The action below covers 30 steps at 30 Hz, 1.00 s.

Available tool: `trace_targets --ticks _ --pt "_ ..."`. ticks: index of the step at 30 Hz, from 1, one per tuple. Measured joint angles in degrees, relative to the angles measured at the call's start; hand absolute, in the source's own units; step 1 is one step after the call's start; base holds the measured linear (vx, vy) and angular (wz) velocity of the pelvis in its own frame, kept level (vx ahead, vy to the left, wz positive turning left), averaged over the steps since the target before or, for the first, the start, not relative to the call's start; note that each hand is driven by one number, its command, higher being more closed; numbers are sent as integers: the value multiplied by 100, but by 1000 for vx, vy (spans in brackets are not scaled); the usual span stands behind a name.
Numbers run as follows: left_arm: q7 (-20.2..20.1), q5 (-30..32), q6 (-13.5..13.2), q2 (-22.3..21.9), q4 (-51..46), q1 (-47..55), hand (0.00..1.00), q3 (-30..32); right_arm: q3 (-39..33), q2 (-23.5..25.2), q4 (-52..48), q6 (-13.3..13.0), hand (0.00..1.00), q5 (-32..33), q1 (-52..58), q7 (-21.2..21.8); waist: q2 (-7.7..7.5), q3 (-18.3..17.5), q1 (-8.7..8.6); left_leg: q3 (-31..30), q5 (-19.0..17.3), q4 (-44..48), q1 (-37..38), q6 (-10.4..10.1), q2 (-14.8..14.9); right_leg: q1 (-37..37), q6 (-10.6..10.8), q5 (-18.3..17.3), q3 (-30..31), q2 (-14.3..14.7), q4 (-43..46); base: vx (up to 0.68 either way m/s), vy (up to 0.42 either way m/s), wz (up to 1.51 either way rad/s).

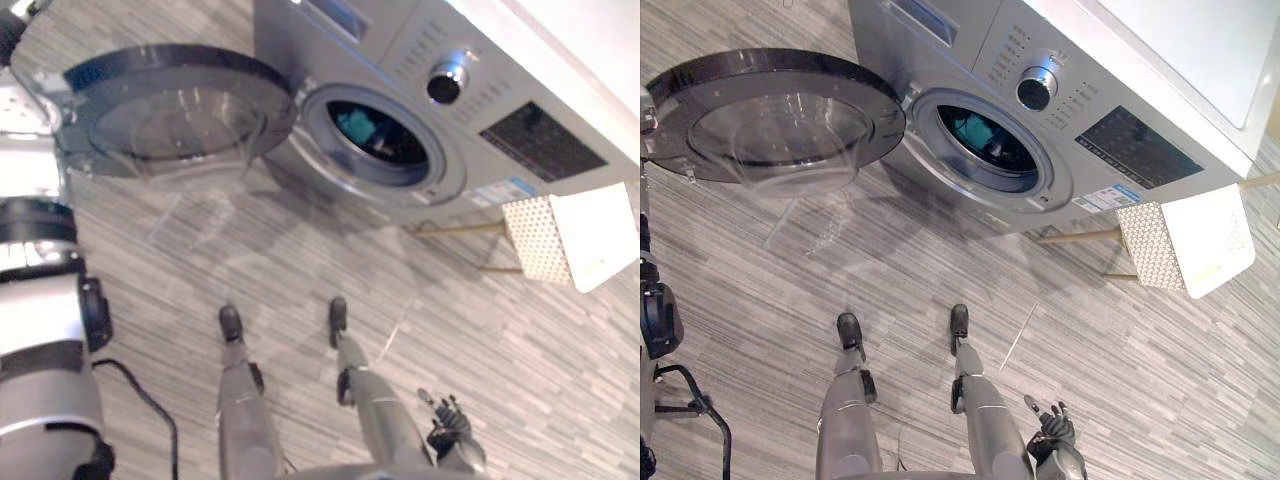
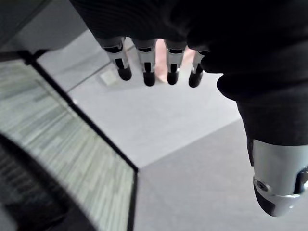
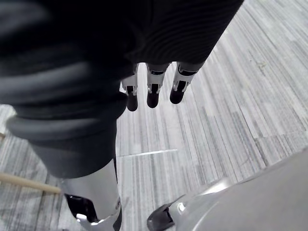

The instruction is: Pick up the laundry basket with both hands and put the clothes into the washing machine.

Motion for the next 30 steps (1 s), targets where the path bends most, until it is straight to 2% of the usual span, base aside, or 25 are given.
trace_targets --ticks 3,4,8,12,13,14,15,17,18,20,21,22,23,24,25,27,28,29,30 --pt "-219 -9 9 -296 293 5 0 -4 118 -8 -70 -10 0 50 2 -2 -36 16 -7 -102 -2 117 -207 -24 92 -113 -1 1 -24 82 -2 -43 52 -2" --pt "-116 64 -147 -385 368 78 0 55 114 -14 -81 -7 0 61 2 -1 -40 19 12 -111 -19 190 -275 -46 134 -153 -1 1 -19 115 -1 -47 62 -16" --pt "-783 -37 -380 -340 422 469 0 16 102 -77 -69 75 0 41 8 132 -19 25 166 -45 -138 419 -259 -81 232 -103 0 0 28 181 -1 -31 64 -12" --pt "-940 -115 -462 -478 473 983 0 -88 94 -81 -36 195 0 -33 6 170 1 23 182 -68 -332 566 -36 -27 269 197 1 -1 36 191 -9 -8 68 8" --pt "-1004 -124 -462 -598 497 1219 0 -244 54 -95 -39 245 0 -88 -25 213 45 24 223 -47 -350 564 137 -1 295 361 53 -48 23 189 -9 10 48 15" --pt "-1039 -127 -454 -710 502 1343 0 -324 15 -112 -19 277 0 -122 -45 231 88 4 246 -25 -349 561 208 1 308 422 191 -170 -16 164 64 37 37 52" --pt "-1271 -113 -456 -1051 415 1802 0 -679 -131 -154 68 356 0 -277 -101 245 211 -98 282 112 -350 584 429 -2 231 465 341 -780 -134 86 608 36 16 50" --pt "-1402 -114 -434 -1217 409 2281 0 -979 -134 -215 52 386 0 -374 -138 284 318 -225 334 174 -351 522 604 -7 172 549 343 -797 -137 64 640 64 0 17" --pt "-1528 -114 -281 -1418 578 2844 0 -1377 -167 -258 54 393 0 -482 -234 357 430 -379 331 325 -351 384 856 -6 118 713 376 -825 -53 -5 558 73 -12 -10" --pt "-1849 -128 -177 -1718 658 3213 0 -1853 -177 -255 63 408 0 -512 -275 386 428 -408 311 429 -351 240 1205 -6 -57 983 582 -1070 66 -184 497 48 -9 2" --pt "-2067 -128 -160 -1953 686 3367 0 -2270 -234 -231 113 427 0 -532 -260 413 402 -483 292 513 -345 179 1334 -9 -246 1036 577 -1255 101 -300 551 23 27 -4" --pt "-2273 -187 -185 -2430 886 3521 0 -2930 -386 -229 338 441 0 -576 -275 502 323 -633 250 585 -345 28 1543 -9 -517 1059 676 -1533 237 -503 598 -10 38 -11" --pt "-2339 -236 -193 -2577 944 3547 0 -3085 -391 -237 444 441 0 -590 -279 512 266 -685 164 605 -343 -38 1613 -9 -641 1070 690 -1702 330 -600 616 -30 12 -19" --pt "-2583 -235 -191 -2754 1106 3533 0 -3566 -414 -253 638 470 0 -662 -338 521 215 -744 -118 708 -323 -149 1751 -21 -792 1075 563 -1936 489 -702 666 -53 -11 -35" --pt "-2823 -232 -156 -2949 1305 3471 0 -4076 -489 -235 750 504 0 -717 -365 523 186 -764 -373 864 -247 -364 2017 -65 -901 1080 609 -2001 713 -714 691 -57 -15 -52" --pt "-3061 -251 -122 -3241 1477 3390 0 -4346 -571 -220 857 520 0 -748 -346 524 93 -830 -642 1196 -240 -654 2388 -68 -1003 1128 625 -2015 1098 -695 606 -30 -4 -107" --pt "-3128 -295 -125 -3508 1535 3272 0 -4336 -620 -249 855 526 0 -761 -254 532 135 -888 -755 1458 -240 -910 2648 -70 -955 1190 956 -2246 1406 -630 406 -30 -24 -158" --pt "-3140 -408 -174 -3699 1542 3063 0 -4303 -658 -331 848 520 0 -809 -155 539 356 -924 -944 1696 -207 -1050 2690 -85 -754 1196 640 -2166 1483 -447 475 -7 -16 -135" --pt "-3125 -527 -236 -3787 1542 2846 0 -4273 -722 -334 830 519 0 -855 14 541 340 -949 -1037 1823 -148 -1095 2774 -184 -755 1303 519 -2127 1587 -409 709 42 0 -74"
